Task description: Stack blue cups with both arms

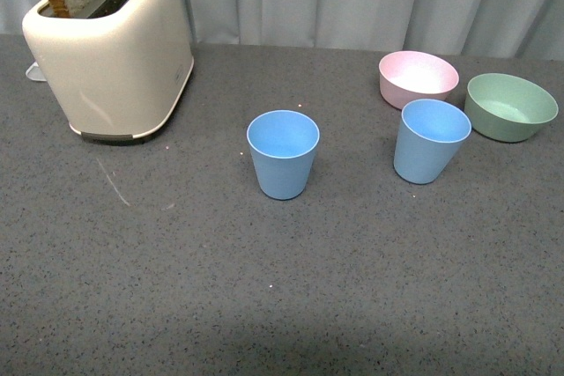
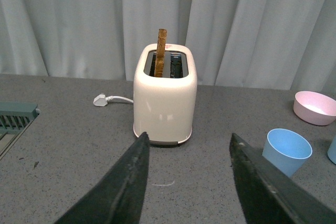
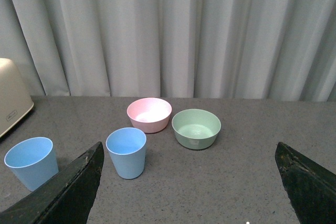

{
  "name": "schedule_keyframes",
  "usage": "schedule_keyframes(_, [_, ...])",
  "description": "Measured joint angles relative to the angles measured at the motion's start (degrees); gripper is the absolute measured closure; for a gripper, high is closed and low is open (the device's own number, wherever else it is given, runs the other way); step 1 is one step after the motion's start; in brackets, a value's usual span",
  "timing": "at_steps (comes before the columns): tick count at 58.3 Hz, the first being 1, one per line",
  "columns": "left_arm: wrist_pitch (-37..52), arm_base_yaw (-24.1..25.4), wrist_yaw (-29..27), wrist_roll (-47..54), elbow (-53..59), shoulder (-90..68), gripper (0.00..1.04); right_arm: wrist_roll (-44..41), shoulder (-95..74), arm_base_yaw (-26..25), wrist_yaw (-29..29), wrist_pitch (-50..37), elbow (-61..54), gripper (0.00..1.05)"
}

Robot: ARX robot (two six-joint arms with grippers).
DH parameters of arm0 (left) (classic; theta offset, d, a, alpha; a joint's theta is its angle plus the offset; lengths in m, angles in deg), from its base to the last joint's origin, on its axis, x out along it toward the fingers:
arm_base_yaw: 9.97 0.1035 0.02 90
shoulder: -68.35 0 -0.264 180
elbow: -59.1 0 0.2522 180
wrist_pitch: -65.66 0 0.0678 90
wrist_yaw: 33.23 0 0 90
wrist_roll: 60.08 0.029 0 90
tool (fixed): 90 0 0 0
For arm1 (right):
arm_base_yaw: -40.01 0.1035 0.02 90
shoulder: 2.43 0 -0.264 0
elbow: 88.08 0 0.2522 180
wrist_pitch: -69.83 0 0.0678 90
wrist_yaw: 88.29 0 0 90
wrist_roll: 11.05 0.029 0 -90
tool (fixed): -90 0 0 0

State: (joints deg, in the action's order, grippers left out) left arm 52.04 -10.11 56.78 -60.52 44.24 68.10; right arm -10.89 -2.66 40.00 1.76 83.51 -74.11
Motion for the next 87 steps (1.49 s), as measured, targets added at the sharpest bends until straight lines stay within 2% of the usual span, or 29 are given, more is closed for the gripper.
schedule_keyframes(2, [0.00,0.00,0.00,0.00,0.00,0.00,0.52,-0.04,0.00,0.00,-0.02,0.00,0.00,0.10])
schedule_keyframes(7, [-0.02,-0.02,-0.07,0.00,0.00,0.00,0.35,-5.05,-6.56,1.84,-8.61,3.63,2.40,0.10])
schedule_keyframes(11, [-0.02,0.00,-0.02,0.00,0.00,0.02,0.25,-6.34,-14.71,1.49,-8.26,0.59,3.61,0.10])
schedule_keyframes(17, [-0.02,0.00,-0.02,0.00,0.00,0.02,0.07,-6.27,-30.91,0.85,-5.46,-8.41,6.58,0.10])
schedule_keyframes(19, [-0.02,0.00,-0.02,0.07,0.00,0.02,0.05,-6.01,-36.04,0.83,-4.94,-11.37,7.98,0.10])
schedule_keyframes(26, [-0.02,0.00,-0.02,0.11,0.00,0.02,0.07,-4.11,-54.75,0.92,-3.72,-18.64,15.06,0.10])
schedule_keyframes(33, [-0.02,0.00,-0.02,0.13,0.00,0.04,0.07,0.37,-74.20,1.57,-2.12,-13.90,25.97,0.10])
schedule_keyframes(43, [-0.02,0.00,-0.02,0.13,0.00,0.04,0.07,5.44,-91.14,2.82,-1.57,-8.87,39.12,0.10])
schedule_keyframes(68, [-0.02,0.00,-0.02,0.13,0.00,0.04,0.07,17.25,-113.55,6.97,-0.98,-1.64,60.72,0.10])
schedule_keyframes(87, [-0.02,0.00,-0.02,0.13,0.00,0.04,0.07,21.70,-120.54,8.61,-1.25,1.42,66.93,0.56])
